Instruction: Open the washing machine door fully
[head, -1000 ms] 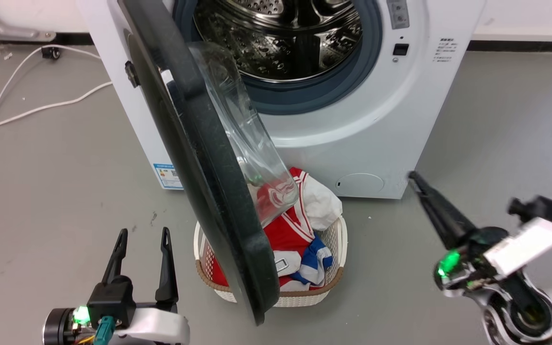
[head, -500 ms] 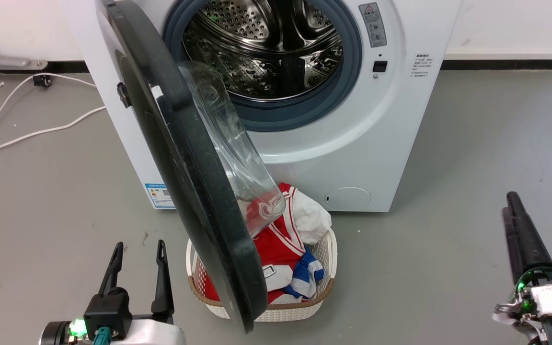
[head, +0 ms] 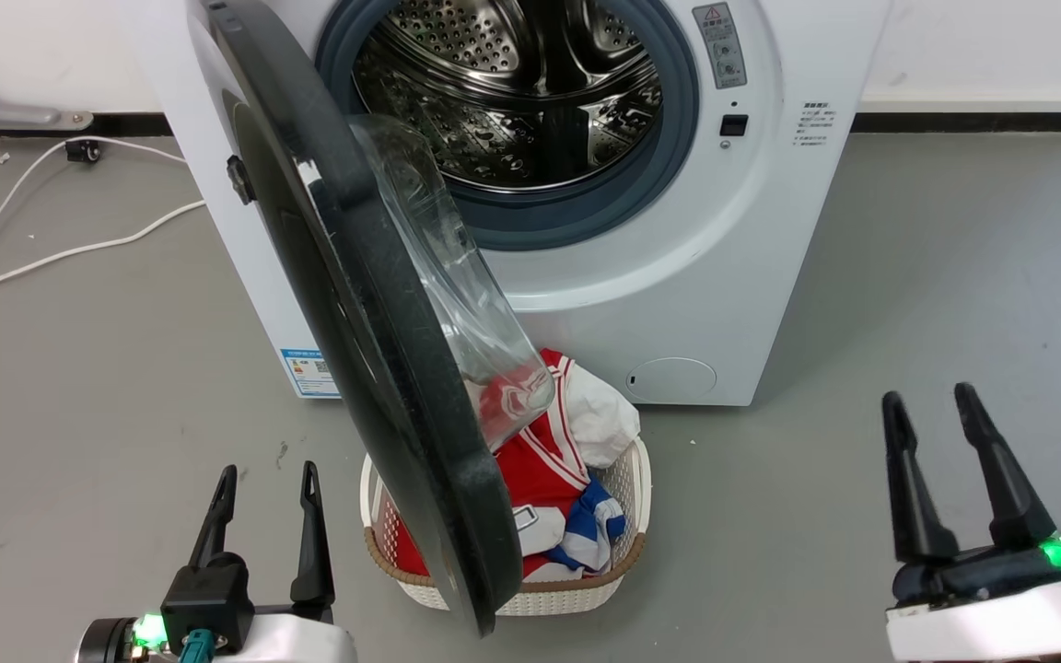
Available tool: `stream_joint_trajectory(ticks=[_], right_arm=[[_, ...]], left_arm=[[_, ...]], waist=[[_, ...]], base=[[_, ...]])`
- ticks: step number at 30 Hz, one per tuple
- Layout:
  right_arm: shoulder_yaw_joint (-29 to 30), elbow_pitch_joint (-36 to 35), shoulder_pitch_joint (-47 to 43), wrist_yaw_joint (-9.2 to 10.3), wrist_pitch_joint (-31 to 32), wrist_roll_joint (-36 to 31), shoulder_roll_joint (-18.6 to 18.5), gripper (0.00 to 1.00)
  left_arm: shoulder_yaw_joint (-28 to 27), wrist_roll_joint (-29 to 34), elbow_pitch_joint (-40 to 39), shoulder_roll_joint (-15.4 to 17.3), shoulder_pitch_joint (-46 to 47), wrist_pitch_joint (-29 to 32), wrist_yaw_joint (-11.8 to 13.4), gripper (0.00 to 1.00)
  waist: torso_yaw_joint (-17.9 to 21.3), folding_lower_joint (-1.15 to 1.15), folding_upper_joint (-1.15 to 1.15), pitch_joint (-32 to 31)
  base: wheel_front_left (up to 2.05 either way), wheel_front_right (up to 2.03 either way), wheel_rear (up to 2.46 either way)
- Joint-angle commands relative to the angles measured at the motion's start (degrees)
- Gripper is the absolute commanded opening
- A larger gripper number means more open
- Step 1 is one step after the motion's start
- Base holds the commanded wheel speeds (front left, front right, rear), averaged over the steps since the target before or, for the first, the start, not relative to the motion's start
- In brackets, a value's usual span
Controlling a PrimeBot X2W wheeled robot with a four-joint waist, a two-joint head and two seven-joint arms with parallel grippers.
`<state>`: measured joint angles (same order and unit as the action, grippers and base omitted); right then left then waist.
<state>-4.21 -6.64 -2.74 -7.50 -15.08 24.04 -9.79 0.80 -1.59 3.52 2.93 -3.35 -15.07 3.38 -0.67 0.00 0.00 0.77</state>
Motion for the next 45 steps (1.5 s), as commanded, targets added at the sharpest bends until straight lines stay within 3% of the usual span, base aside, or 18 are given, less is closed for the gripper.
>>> stream_joint_trajectory(ticks=[1,12,32,33,34,35,45], right_arm=[[0.39,-0.29,-1.46,0.01,-0.08,-5.76,1.25,1.00],[5.23,4.83,-4.31,0.01,-0.11,-19.98,6.24,1.00],[6.57,7.56,-5.71,0.01,-0.11,-16.99,7.02,1.00],[6.53,7.62,-5.70,0.01,-0.11,-17.03,7.02,1.00],[6.52,7.65,-5.67,0.01,-0.11,-16.98,7.02,1.00],[6.51,7.67,-5.64,0.01,-0.11,-16.88,7.02,1.00],[6.44,7.62,-5.33,0.01,-0.11,-16.37,7.02,1.00]], left_arm=[[-0.03,0.31,0.02,-0.07,0.04,-0.16,0.10,1.00],[0.37,0.10,0.11,-0.07,-0.41,-0.16,0.48,1.00],[0.17,-0.57,-0.09,-0.07,-0.84,-0.16,0.30,1.00],[0.11,-0.59,-0.01,-0.07,-0.81,-0.16,0.26,0.87],[0.02,-0.66,0.07,-0.07,-0.78,-0.16,0.26,0.31],[-0.03,-0.72,0.13,-0.07,-0.74,-0.16,0.29,0.00],[-1.60,-0.02,-1.07,0.53,1.42,-0.16,0.78,0.00]], waist=[[-0.27,0.00,0.00,0.09],[-1.26,0.00,0.00,0.07],[-1.74,0.00,0.00,-0.49],[-1.74,0.00,0.00,-0.51],[-1.73,0.00,0.00,-0.53],[-1.72,0.00,0.00,-0.56],[-1.69,0.00,0.00,-0.90]], base=[[0.00,0.00,0.00],[0.00,0.00,0.00],[0.00,0.00,0.00],[0.00,0.00,0.00],[0.00,0.00,0.00],[0.00,0.00,0.00],[0.00,0.00,0.00]])
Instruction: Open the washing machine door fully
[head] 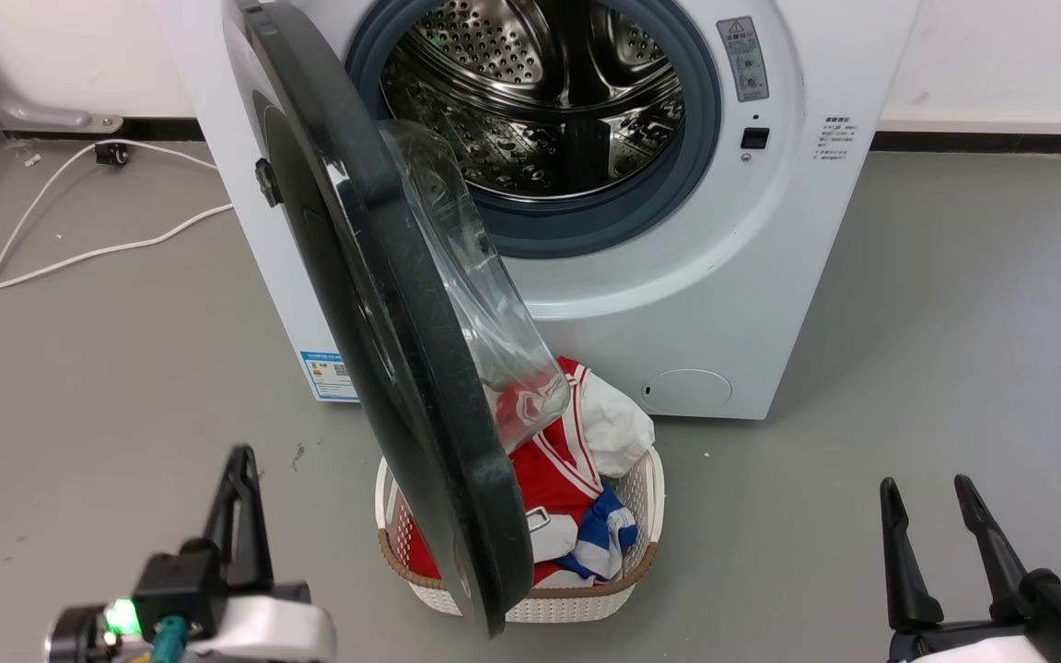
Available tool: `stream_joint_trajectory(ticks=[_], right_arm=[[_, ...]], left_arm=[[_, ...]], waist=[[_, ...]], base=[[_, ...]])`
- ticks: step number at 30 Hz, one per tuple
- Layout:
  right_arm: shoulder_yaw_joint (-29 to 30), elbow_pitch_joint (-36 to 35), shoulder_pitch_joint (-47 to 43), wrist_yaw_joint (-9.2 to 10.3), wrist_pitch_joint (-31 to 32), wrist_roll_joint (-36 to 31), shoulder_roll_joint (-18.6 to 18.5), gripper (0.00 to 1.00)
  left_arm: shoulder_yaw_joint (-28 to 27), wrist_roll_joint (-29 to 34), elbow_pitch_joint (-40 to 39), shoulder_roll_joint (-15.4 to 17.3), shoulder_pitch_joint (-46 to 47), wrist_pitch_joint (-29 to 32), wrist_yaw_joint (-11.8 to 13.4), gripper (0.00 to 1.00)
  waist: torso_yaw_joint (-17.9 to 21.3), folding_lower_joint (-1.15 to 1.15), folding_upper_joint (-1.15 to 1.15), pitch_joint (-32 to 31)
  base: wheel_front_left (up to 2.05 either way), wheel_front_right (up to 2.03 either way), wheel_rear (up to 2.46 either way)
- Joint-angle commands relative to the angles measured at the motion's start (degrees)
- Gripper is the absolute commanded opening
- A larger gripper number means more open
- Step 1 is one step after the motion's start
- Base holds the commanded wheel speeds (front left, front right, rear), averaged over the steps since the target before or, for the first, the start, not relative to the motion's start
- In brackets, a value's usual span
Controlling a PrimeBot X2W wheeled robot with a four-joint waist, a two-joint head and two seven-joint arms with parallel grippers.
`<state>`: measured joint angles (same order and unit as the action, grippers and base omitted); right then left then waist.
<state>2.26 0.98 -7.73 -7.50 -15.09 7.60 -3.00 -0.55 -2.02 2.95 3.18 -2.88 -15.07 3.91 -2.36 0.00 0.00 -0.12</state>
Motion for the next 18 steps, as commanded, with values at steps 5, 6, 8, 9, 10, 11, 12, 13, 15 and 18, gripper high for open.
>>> stream_joint_trajectory(ticks=[5,6,8,9,10,11,12,13,15,18], right_arm=[[-0.23,-0.16,-0.20,0.01,-0.10,0.13,0.23,1.00],[-0.26,-0.23,-0.18,0.01,-0.10,0.15,0.23,1.00],[-0.30,-0.31,-0.14,0.01,-0.10,0.15,0.23,1.00],[-0.30,-0.33,-0.14,0.01,-0.10,0.13,0.23,1.00],[-0.34,-0.36,-0.14,0.01,-0.10,0.12,0.23,1.00],[-0.37,-0.35,-0.12,0.01,-0.10,0.11,0.22,1.00],[-0.41,-0.32,-0.11,0.01,-0.10,0.08,0.22,1.00],[-0.48,-0.27,-0.11,0.01,-0.10,0.04,0.22,1.00],[-0.59,-0.20,-0.09,0.01,-0.10,0.02,0.22,1.00],[-0.77,-0.20,-0.11,0.01,-0.10,0.14,0.22,1.00]], left_arm=[[-1.13,1.96,-5.96,1.36,3.95,-0.16,1.25,0.00],[-1.03,2.32,-7.50,1.51,4.73,-0.16,1.48,0.00],[-0.60,3.06,-10.64,1.92,6.22,-0.16,1.72,0.00],[-0.28,3.48,-12.25,2.16,6.98,-0.16,1.91,0.00],[0.16,3.89,-13.92,2.24,7.65,-0.16,2.08,0.00],[0.71,4.29,-15.46,2.39,8.34,-0.15,2.22,0.00],[1.33,4.65,-16.86,2.51,8.98,-0.16,2.30,0.00],[1.96,4.94,-18.31,2.53,9.61,-0.16,2.28,0.00],[3.42,5.51,-20.92,2.67,10.95,-0.16,2.32,0.00],[5.99,6.13,-24.25,2.85,12.67,-0.15,1.98,0.00]], waist=[[0.10,0.00,0.00,-0.24],[0.15,0.00,0.00,-0.27],[0.24,0.00,0.00,-0.35],[0.27,0.00,0.00,-0.40],[0.30,0.00,0.00,-0.43],[0.33,0.00,0.00,-0.45],[0.36,0.00,0.00,-0.47],[0.40,0.00,0.00,-0.49],[0.51,0.00,0.00,-0.53],[0.71,0.00,0.00,-0.56]], base=[[0.00,0.00,0.00],[0.00,0.00,0.00],[0.00,0.00,0.00],[0.00,0.00,0.00],[0.00,0.00,0.00],[0.00,0.00,0.00],[0.00,0.00,0.00],[0.00,0.00,0.00],[0.00,0.00,0.00],[0.00,0.00,0.00]])
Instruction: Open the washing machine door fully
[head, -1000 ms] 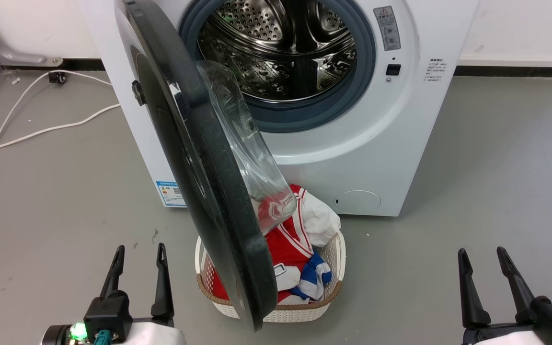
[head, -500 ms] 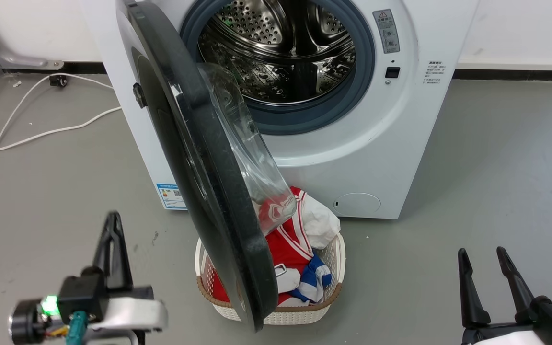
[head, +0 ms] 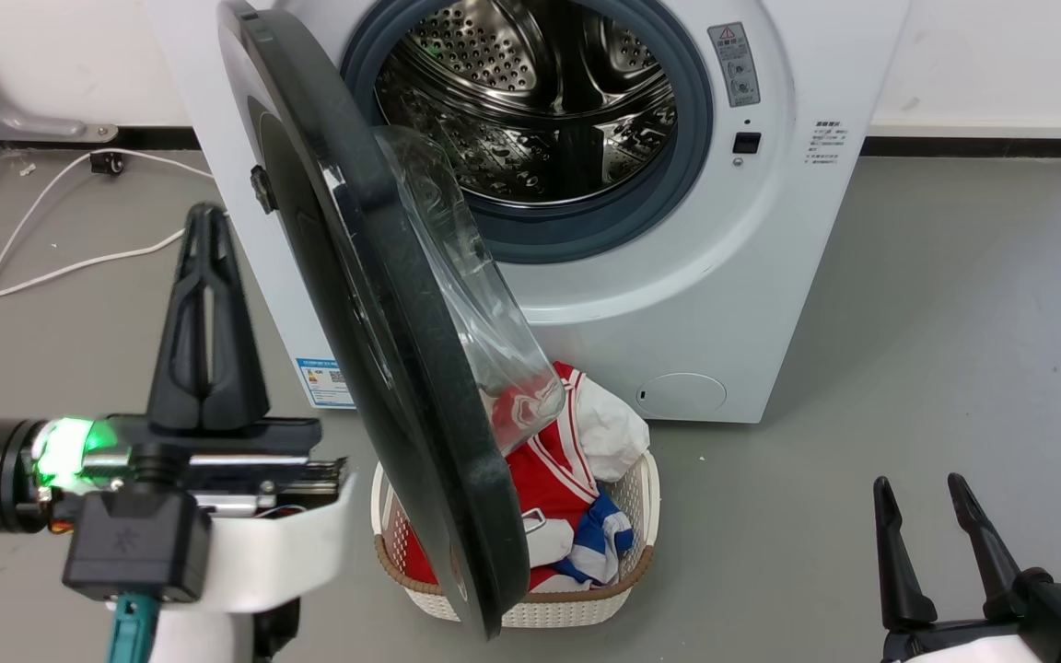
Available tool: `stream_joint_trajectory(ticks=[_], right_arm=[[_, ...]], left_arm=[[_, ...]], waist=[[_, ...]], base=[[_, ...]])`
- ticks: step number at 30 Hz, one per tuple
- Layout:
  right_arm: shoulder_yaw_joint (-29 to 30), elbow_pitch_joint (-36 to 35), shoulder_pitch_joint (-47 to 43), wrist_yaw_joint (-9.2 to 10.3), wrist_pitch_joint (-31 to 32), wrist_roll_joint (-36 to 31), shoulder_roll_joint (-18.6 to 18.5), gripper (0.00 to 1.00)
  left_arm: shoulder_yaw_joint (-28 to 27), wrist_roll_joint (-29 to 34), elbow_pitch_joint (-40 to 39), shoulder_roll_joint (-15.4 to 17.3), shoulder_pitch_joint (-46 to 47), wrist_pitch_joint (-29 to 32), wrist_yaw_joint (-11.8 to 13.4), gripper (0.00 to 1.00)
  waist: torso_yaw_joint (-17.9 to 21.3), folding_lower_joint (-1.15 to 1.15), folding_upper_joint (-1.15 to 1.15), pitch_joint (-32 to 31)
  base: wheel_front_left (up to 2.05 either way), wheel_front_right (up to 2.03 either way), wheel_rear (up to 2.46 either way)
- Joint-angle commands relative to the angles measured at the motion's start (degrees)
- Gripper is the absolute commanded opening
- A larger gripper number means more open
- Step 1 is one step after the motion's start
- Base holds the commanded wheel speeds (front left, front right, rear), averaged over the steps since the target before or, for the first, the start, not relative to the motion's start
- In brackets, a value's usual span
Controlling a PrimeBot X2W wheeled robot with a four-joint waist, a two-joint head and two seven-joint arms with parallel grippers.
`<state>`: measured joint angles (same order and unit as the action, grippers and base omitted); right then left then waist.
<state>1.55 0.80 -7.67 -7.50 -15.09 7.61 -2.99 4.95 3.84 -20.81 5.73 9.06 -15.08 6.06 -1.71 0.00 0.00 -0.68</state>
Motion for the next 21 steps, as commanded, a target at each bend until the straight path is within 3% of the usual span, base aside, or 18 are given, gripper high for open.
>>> stream_joint_trajectory(ticks=[1,7,21], right_arm=[[-0.12,-0.01,-0.20,0.01,-0.10,0.18,0.21,1.00],[-0.42,0.07,-0.32,0.01,-0.10,0.37,0.21,1.00],[-1.01,0.30,0.13,0.01,-0.10,0.57,0.22,1.00]], left_arm=[[1.63,0.48,-1.41,0.30,1.26,-0.14,-0.41,0.00],[9.47,1.49,-4.56,-0.16,4.37,-0.14,-2.09,0.00],[24.84,0.98,-2.33,-1.76,8.97,-0.14,-4.79,0.00]], waist=[[0.13,0.00,0.00,0.00],[0.55,0.00,0.00,0.00],[1.19,0.00,0.00,0.39]], base=[[0.00,0.00,0.00],[0.00,0.00,0.00],[0.00,0.00,0.00]])
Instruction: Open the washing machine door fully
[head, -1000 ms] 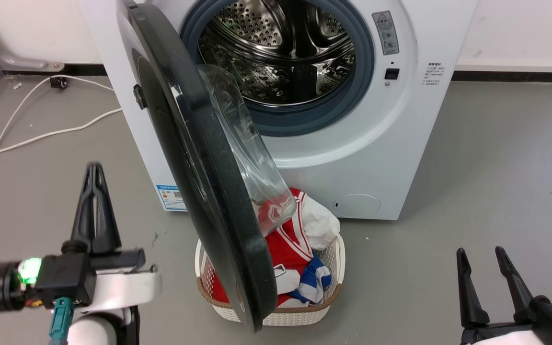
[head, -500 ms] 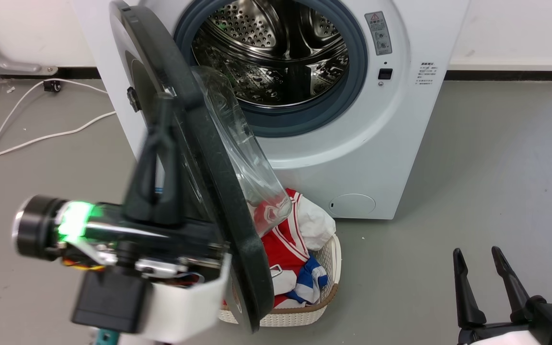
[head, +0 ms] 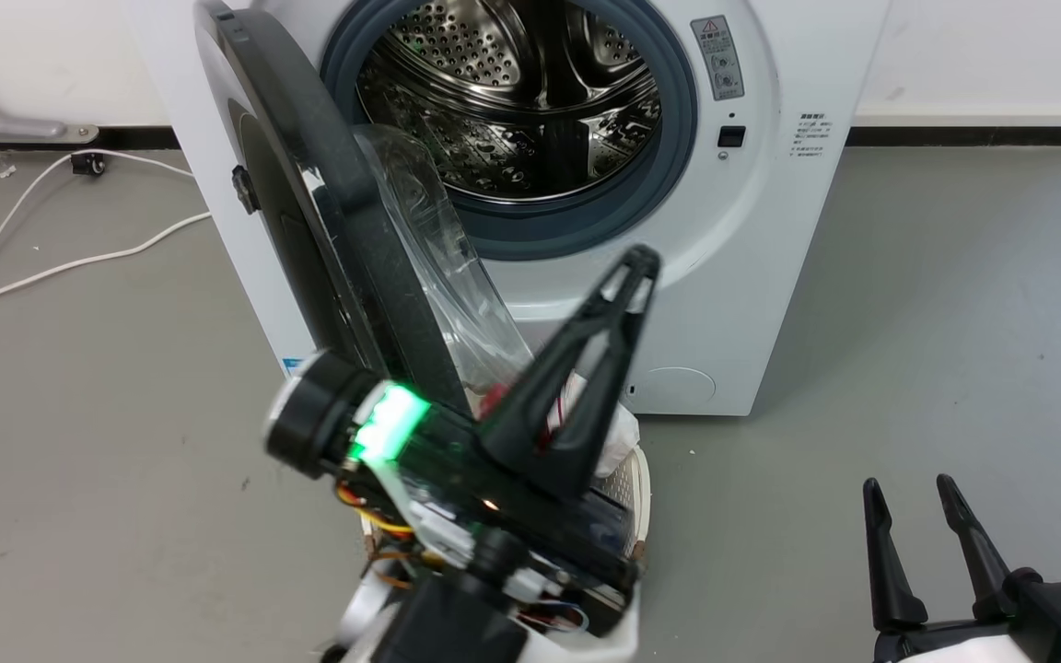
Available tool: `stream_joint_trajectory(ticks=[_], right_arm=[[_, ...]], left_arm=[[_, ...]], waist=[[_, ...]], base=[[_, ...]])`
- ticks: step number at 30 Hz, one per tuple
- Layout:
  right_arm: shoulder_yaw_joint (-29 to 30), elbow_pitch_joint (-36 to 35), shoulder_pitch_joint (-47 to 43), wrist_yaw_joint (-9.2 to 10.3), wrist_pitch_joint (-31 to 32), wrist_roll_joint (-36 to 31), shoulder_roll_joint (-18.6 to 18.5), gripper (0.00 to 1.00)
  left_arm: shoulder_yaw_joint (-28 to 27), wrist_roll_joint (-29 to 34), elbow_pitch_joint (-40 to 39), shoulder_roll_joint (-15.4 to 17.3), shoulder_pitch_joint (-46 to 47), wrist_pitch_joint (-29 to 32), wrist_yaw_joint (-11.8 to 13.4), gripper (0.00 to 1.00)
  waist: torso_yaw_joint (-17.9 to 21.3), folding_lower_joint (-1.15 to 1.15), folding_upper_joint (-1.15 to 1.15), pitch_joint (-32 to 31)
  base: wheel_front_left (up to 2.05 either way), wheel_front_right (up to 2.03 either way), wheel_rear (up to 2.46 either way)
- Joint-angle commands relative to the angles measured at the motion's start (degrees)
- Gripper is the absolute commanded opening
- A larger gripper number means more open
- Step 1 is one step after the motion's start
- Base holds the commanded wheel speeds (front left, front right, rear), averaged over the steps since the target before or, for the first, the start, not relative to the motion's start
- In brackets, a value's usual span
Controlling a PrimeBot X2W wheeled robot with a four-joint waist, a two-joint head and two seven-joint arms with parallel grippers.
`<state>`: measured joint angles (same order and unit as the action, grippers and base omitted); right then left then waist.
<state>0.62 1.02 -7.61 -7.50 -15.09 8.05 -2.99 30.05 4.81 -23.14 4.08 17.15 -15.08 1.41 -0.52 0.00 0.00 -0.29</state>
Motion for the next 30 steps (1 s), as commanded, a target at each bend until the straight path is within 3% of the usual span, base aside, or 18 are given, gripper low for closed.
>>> stream_joint_trajectory(ticks=[1,16,30], right_arm=[[-0.14,0.10,0.14,0.01,-0.10,0.16,0.22,1.00],[-0.26,0.48,0.69,0.01,-0.10,0.35,0.22,1.00],[-0.10,0.95,0.78,0.01,-0.10,0.44,0.21,1.00]], left_arm=[[0.59,-0.13,0.40,-0.15,0.99,-0.14,-0.22,0.00],[9.56,-2.44,7.76,-0.31,-2.03,-0.14,-0.32,0.00],[12.83,-4.69,13.88,1.72,-7.97,-0.14,0.65,0.00]], waist=[[0.01,0.00,0.00,0.04],[-0.21,0.00,0.00,0.63],[-1.26,0.00,0.00,0.97]], base=[[0.00,0.00,0.00],[0.00,0.00,0.00],[0.00,0.00,0.00]])
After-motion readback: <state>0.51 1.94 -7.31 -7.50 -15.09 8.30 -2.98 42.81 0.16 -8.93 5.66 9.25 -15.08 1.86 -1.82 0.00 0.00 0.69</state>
